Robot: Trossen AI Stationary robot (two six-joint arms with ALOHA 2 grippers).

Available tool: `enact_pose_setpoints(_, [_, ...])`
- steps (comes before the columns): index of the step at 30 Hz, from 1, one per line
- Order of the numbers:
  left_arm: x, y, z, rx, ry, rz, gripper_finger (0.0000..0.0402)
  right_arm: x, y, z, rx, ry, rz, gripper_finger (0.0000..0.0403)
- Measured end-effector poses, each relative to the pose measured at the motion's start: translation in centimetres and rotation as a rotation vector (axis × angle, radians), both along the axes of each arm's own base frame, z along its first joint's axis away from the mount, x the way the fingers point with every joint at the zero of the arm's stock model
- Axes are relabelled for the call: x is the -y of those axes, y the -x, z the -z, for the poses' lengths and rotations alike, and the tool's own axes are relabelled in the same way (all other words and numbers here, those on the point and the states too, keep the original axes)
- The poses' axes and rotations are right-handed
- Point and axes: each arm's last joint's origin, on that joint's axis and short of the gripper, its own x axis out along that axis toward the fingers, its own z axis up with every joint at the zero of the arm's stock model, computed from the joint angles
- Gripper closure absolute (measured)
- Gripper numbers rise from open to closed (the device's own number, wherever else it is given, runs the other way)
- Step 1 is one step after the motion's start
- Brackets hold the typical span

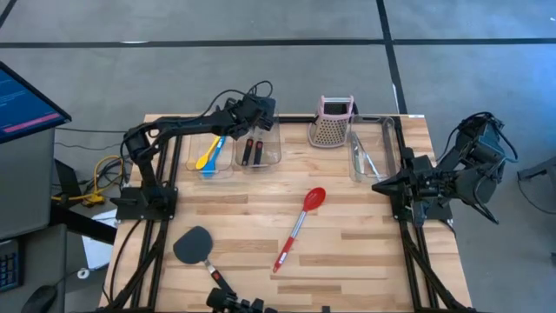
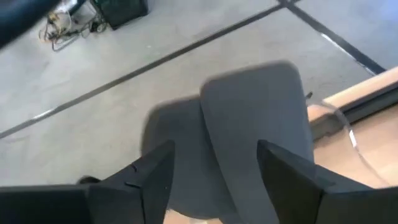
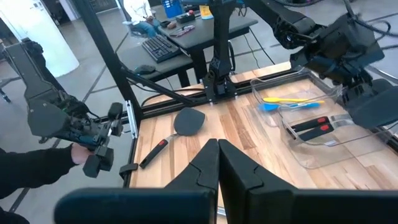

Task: Pick & Place Kitchen Items
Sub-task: Put the red serving spoon into the left transparent bin

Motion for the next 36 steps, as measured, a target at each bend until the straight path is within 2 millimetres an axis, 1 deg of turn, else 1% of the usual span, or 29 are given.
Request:
enact_pose_setpoints(3, [0.3, 0.5, -1.7, 0.032, -0.023, 0.016, 0.0182, 0.0, 0.0, 0.0, 0.001, 0.001, 0.0, 0.0403])
enact_pose_setpoints(6, [0.9, 1.1, -4.0, 0.104, -0.029, 0.054, 0.0188, 0.0, 0.0, 0.0, 0.0, 0.009, -0.002, 0.0403])
enact_pose_setpoints(12, [2.6, 3.5, -9.5, 0.271, -0.062, 0.144, 0.0209, 0.0, 0.0, 0.0, 0.0, 0.054, -0.011, 0.0403])
enact_pose_setpoints(16, [4.4, 5.7, -13.4, 0.417, -0.056, 0.289, 0.0223, 0.1, 0.0, 0.0, -0.001, 0.055, -0.009, 0.0403])
enact_pose_setpoints(19, [6.1, 7.5, -16.1, 0.533, -0.046, 0.431, 0.0232, 0.1, 0.0, 0.0, -0.002, 0.056, -0.009, 0.0403])
enact_pose_setpoints(23, [8.7, 9.8, -19.1, 0.651, -0.047, 0.615, 0.0244, 0.1, 0.0, 0.0, -0.003, 0.08, -0.016, 0.0403])
enact_pose_setpoints(26, [10.8, 11.3, -20.7, 0.719, -0.058, 0.713, 0.0251, 0.1, 0.0, 0.0, -0.003, 0.082, -0.016, 0.0403])
enact_pose_setpoints(30, [13.3, 12.6, -22.1, 0.806, -0.036, 0.809, 0.026, 0.1, 0.0, 0.1, -0.009, 0.089, -0.017, 0.0403])
enact_pose_setpoints(33, [14.9, 13.1, -22.6, 0.837, -0.022, 0.872, 0.0265, 0.1, 0.1, 0.1, -0.013, 0.094, -0.017, 0.0403])
enact_pose_setpoints(36, [16.4, 13.1, -22.9, 0.853, -0.001, 0.938, 0.0269, 0.1, 0.1, 0.2, -0.021, 0.103, -0.018, 0.0403])
